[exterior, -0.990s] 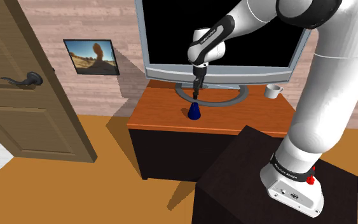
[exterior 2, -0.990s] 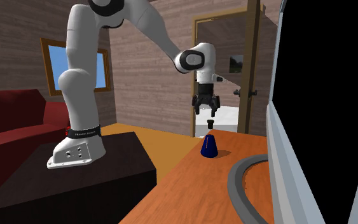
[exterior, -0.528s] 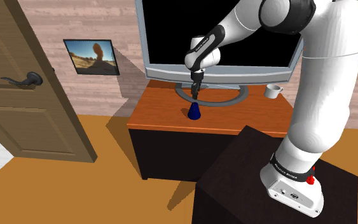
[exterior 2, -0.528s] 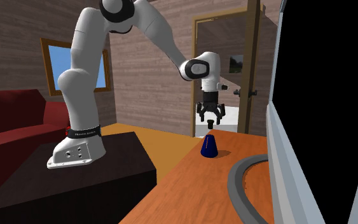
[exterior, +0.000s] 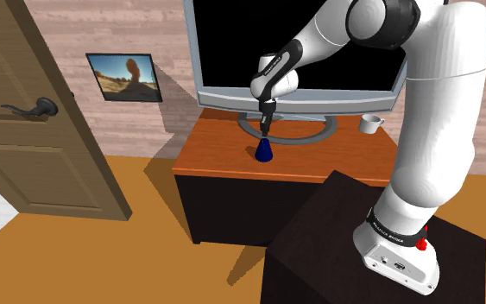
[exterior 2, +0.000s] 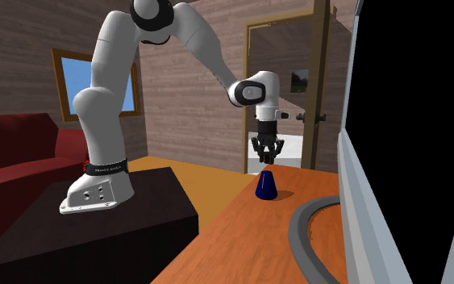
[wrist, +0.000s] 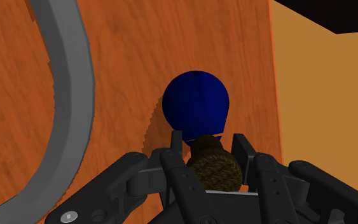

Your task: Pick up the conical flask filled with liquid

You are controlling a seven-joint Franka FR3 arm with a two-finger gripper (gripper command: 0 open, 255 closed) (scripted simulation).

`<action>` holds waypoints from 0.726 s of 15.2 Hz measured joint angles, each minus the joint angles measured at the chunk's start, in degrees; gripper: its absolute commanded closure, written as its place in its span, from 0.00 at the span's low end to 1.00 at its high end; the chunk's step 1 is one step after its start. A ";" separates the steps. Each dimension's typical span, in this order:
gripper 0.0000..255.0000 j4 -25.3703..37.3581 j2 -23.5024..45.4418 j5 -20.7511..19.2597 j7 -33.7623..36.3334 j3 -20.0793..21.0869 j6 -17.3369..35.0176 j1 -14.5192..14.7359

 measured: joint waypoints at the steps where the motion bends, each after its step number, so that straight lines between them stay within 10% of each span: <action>1: 1.00 0.00 0.00 0.00 -0.01 0.00 0.01 -0.01; 11: 1.00 0.43 -2.02 -0.50 0.31 -0.23 -2.52 0.20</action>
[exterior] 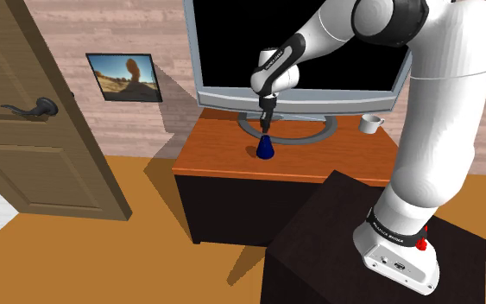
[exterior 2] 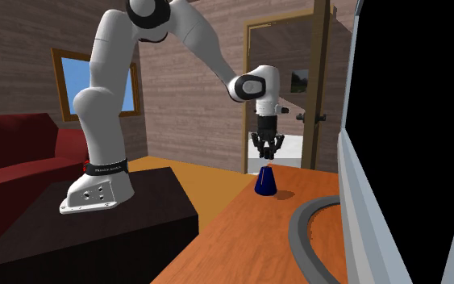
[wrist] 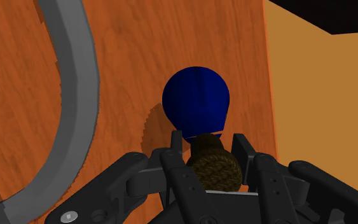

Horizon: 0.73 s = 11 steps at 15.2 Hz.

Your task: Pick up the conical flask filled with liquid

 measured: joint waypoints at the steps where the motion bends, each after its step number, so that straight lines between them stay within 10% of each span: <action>1: 1.00 0.31 -0.38 -0.09 0.04 -0.05 -0.68 0.01; 11: 1.00 2.12 -5.04 -1.19 0.69 -0.44 -7.08 0.37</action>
